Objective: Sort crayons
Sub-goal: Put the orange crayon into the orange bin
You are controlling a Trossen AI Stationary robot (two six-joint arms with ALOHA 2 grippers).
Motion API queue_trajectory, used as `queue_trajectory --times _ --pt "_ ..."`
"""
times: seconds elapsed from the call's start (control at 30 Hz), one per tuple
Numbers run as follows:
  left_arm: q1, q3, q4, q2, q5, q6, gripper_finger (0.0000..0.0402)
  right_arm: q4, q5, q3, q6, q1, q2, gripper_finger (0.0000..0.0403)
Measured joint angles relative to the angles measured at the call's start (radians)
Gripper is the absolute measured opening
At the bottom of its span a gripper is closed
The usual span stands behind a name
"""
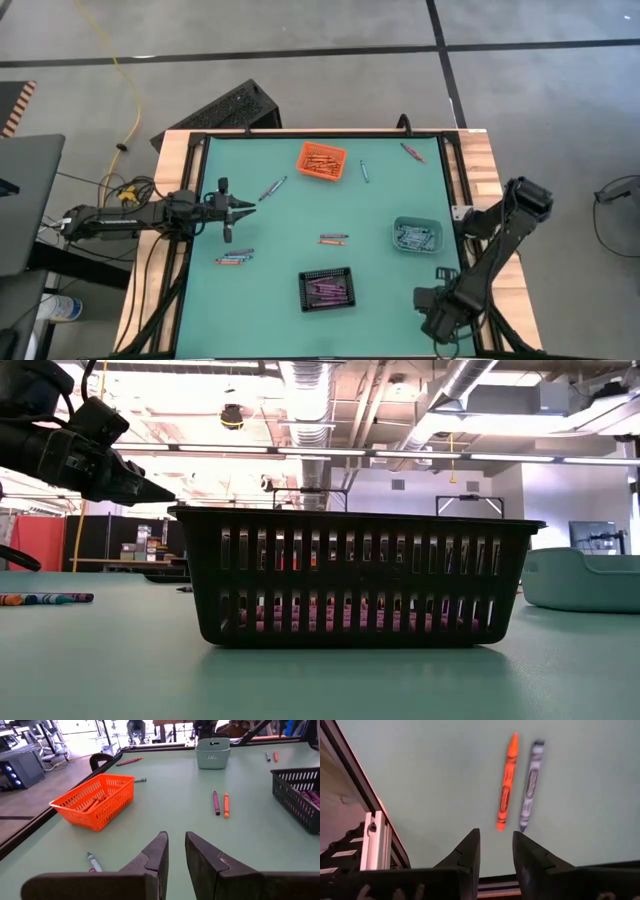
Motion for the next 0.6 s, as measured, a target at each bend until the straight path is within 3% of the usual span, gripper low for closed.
queue_trajectory --times 0.17,0.3,0.6 --pt "0.0 0.0 0.0 0.0 0.0 0.0 0.0054 0.01 0.015 0.0 0.025 0.046 0.023 0.0107" --pt "0.0 0.0 0.0 0.0 0.0 0.0 0.0054 0.033 0.108 -0.011 -0.019 0.049 0.041 0.0107" --pt "0.0 0.0 0.0 0.0 0.0 0.0 0.0054 0.149 0.109 -0.08 -0.076 0.018 0.051 0.0107"
